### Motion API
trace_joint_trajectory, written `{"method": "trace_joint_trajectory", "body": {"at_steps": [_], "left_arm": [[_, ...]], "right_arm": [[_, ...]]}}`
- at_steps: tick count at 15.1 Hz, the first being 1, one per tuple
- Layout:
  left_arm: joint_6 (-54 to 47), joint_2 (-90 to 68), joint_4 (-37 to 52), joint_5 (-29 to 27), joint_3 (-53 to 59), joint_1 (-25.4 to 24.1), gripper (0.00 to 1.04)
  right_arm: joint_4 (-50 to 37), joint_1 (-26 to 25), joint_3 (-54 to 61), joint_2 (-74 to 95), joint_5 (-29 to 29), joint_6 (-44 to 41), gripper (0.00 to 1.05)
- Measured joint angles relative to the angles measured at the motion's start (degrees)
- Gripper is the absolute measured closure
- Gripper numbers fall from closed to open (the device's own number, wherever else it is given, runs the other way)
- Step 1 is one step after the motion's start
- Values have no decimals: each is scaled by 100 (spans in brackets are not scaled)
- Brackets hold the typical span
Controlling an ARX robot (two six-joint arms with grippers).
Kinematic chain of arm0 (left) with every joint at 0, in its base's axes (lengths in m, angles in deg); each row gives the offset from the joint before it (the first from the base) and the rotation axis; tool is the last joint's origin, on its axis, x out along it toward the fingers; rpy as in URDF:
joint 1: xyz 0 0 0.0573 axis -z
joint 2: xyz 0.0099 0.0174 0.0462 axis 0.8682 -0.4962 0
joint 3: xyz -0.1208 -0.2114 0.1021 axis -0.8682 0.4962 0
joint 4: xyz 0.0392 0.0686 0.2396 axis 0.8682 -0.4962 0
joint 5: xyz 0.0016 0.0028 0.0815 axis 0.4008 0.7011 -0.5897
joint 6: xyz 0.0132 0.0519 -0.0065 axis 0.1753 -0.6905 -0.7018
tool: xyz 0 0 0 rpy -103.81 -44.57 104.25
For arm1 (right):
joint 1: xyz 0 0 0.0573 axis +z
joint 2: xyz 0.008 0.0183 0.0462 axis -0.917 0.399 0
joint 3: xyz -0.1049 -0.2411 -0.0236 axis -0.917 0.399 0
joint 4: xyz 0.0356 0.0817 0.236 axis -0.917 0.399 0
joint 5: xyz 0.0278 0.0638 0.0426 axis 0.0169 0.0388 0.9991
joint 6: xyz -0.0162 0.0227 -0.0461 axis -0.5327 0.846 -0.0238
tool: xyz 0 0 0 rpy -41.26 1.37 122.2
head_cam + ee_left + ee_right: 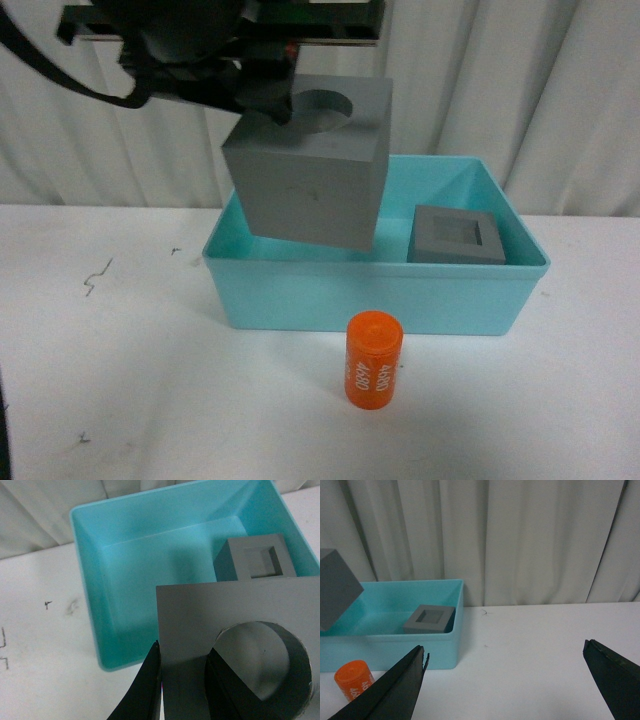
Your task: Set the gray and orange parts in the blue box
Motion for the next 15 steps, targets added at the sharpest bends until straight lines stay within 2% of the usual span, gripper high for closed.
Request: {"method": "trace_joint_trajectory", "body": {"at_steps": [2,5,11,15], "left_arm": [[144,-584,-114,-79,-660,212,86],[374,-1123,-232,-133,-1266,282,86],[789,-2068,-503,-455,-2245,50,86],[833,-2273,-498,-540,-2341,22,86]], "right_arm": [[0,0,0,0,0,0,6],[0,0,0,0,0,0,6],[0,0,0,0,0,2,6],[0,0,0,0,0,0,6]]}}
